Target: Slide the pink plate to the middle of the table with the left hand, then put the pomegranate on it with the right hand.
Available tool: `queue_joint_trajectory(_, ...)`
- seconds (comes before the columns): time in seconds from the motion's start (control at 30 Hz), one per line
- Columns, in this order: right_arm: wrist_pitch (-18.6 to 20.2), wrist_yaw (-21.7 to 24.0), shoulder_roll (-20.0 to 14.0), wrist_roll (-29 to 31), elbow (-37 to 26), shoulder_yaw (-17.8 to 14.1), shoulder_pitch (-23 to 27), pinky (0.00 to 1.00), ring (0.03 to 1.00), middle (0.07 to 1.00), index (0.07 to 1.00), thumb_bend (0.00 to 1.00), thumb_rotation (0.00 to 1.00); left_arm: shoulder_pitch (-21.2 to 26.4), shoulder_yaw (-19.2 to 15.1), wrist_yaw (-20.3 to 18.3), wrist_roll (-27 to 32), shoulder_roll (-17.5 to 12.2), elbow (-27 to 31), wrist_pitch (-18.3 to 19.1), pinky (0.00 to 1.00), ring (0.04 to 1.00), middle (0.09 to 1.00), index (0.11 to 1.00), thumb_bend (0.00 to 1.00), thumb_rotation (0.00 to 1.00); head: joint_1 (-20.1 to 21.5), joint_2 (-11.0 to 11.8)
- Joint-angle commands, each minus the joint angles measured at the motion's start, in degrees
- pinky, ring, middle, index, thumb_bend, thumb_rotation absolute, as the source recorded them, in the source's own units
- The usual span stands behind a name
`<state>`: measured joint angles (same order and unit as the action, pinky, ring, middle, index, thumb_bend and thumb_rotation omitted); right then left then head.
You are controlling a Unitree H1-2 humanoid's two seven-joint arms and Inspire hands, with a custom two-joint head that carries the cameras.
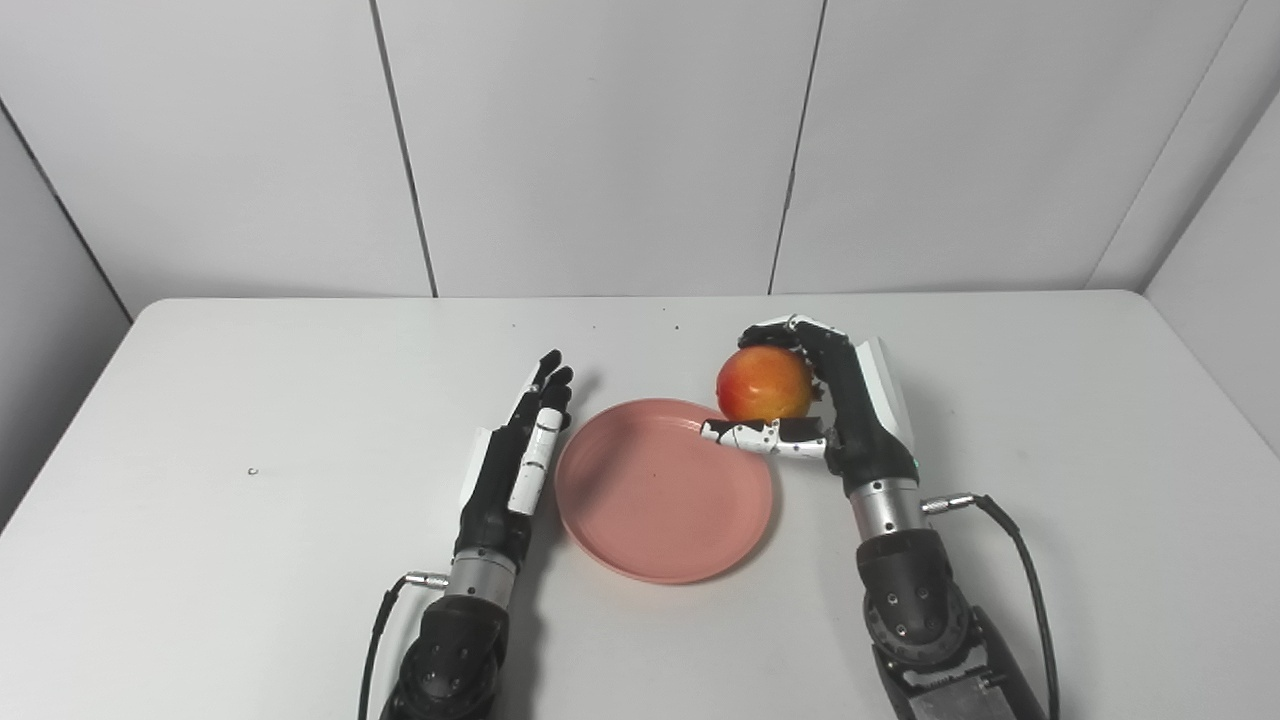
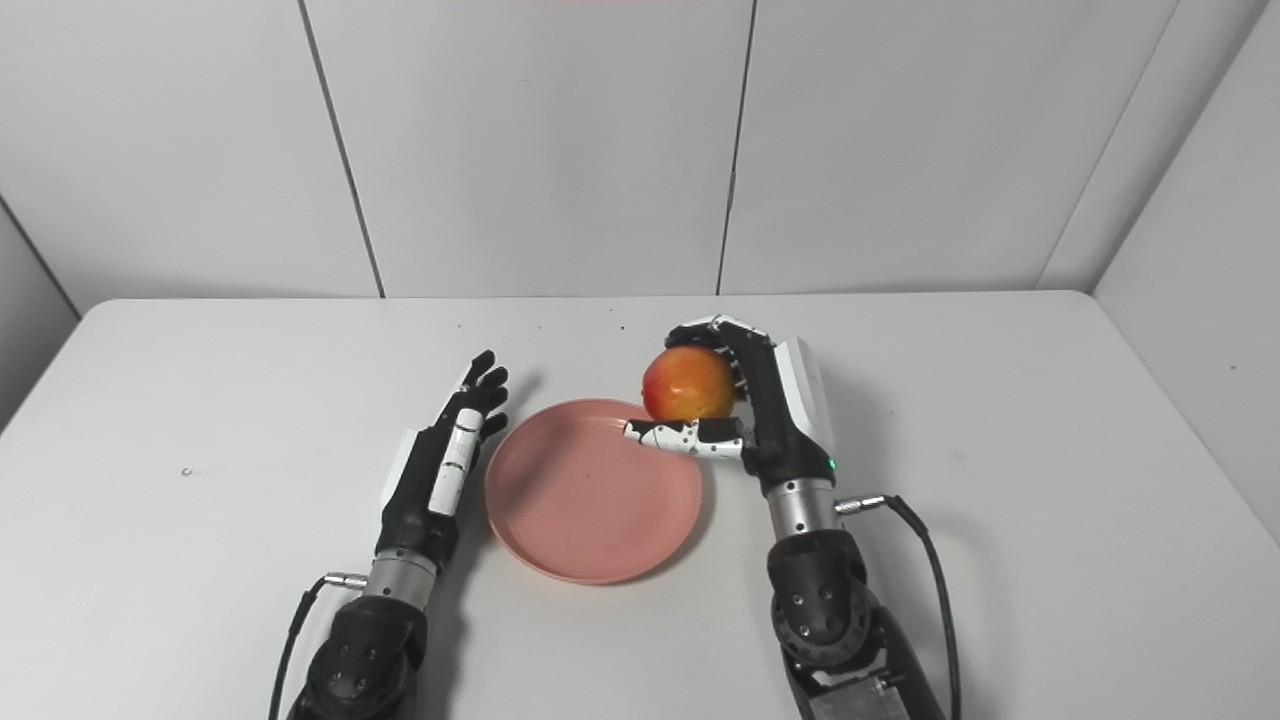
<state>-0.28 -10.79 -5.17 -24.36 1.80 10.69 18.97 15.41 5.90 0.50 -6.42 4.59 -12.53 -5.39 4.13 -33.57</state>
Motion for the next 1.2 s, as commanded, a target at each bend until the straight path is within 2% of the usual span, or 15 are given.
queue_joint_trajectory(0.0,-3.8,0.4,0.6,0.4,-1.2,0.2,1.6,0.35,0.406,0.491,0.526,0.51,0.00,0.7,0.4,0.7,-0.4,0.8,-0.3,-1.9,0.90,0.936,0.937,0.924,0.52,1.00,-0.2,0.1)
queue_joint_trajectory(0.33,-5.9,2.5,1.7,0.6,0.9,3.3,1.0,0.38,0.415,0.495,0.524,0.51,0.00,0.7,0.4,0.8,-0.4,1.0,-0.2,-1.5,0.91,0.938,0.939,0.926,0.54,1.00,-0.4,0.0)
queue_joint_trajectory(0.5,-10.1,1.7,1.5,-1.9,4.0,4.8,1.8,0.39,0.414,0.481,0.536,0.51,0.00,0.8,0.2,0.8,-0.3,1.1,-0.3,-1.4,0.91,0.935,0.937,0.925,0.55,1.00,-0.4,-0.1)
queue_joint_trajectory(0.7,-7.6,4.0,1.9,-3.1,3.6,5.5,1.4,0.39,0.411,0.487,0.533,0.51,0.00,0.9,0.3,0.6,-0.3,1.0,-0.2,-1.1,0.91,0.937,0.940,0.927,0.55,1.00,-0.4,-0.2)
queue_joint_trajectory(0.83,-8.1,4.2,2.0,-3.6,4.7,5.6,1.4,0.37,0.403,0.494,0.532,0.51,0.00,0.9,0.2,0.8,-0.4,1.0,-0.2,-1.1,0.91,0.934,0.937,0.923,0.54,1.00,-0.2,-0.3)
queue_joint_trajectory(1.17,-8.7,4.3,1.7,-5.8,6.1,6.2,1.5,0.47,0.437,0.495,0.516,0.52,0.00,1.0,0.3,0.4,-0.3,0.9,0.0,-0.9,0.91,0.937,0.941,0.926,0.54,1.00,-0.1,-0.5)
